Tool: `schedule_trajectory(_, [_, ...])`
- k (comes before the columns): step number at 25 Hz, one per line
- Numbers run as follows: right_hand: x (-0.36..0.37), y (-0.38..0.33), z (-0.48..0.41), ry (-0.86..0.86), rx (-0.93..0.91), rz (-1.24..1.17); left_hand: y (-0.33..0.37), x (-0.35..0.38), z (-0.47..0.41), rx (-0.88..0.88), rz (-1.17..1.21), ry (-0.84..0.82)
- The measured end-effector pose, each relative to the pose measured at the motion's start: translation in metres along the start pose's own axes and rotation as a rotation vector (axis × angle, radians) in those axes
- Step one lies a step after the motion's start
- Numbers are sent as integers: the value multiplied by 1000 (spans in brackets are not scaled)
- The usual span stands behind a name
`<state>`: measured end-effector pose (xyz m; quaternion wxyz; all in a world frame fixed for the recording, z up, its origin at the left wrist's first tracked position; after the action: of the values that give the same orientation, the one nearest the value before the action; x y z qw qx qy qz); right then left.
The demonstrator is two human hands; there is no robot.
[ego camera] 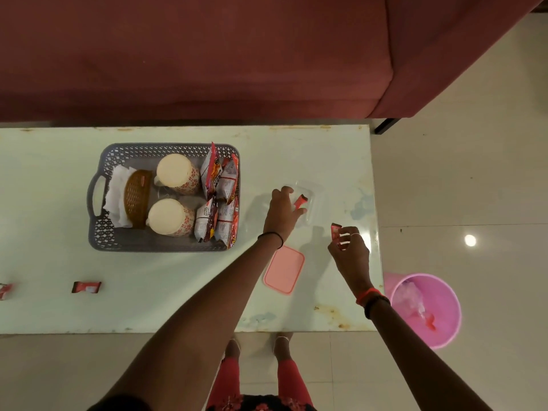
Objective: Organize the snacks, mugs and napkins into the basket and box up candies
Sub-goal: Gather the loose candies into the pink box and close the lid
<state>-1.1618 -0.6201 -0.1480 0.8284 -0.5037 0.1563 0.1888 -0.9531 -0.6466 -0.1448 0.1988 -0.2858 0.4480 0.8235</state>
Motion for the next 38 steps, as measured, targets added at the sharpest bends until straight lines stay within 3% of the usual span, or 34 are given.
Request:
schedule_trajectory(5, [14, -53, -16, 5, -126, -28, -4, -10, 29, 50, 7, 40])
schedule_trajectory(11, [53, -97, -31, -145, -250, 140, -22, -24, 69, -1, 108, 68])
schedule_trajectory(21, [73, -77, 55, -179, -236, 251, -75, -83, 148, -42, 220, 310])
schedule_trajectory(31, [230, -91, 180, -452, -289, 374, -249, -199, 232, -312, 268, 618])
schedule_trajectory(38, [397, -140, 248, -601, -516, 515, -383, -286, 271, -379, 222, 618])
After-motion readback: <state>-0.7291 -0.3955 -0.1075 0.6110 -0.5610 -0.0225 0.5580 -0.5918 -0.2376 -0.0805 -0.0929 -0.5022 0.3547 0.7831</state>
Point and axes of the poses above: each hand's wrist, its own z-axis away from the middle knuckle, its own x-axis out of the palm, y = z × x, the point moved 9 cm from there along -z, towards the middle knuckle, and after that the axes turned 10 degrees about -z, right-handed, at the moved point
